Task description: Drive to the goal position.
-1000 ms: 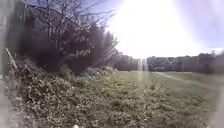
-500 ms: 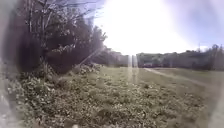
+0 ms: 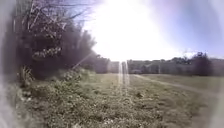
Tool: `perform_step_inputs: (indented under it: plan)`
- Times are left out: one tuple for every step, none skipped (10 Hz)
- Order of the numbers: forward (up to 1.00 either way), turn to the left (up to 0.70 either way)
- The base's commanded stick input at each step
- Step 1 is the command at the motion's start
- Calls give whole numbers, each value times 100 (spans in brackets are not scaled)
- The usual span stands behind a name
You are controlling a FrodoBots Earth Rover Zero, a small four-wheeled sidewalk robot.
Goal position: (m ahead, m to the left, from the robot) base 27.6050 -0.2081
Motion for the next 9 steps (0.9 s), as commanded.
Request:
perform_step_inputs:
  plan:
    - [70, -35]
    - [70, -35]
    - [70, -35]
    - [70, -35]
    - [70, -35]
    - [70, 0]
    - [70, 0]
    - [70, 0]
    - [70, 0]
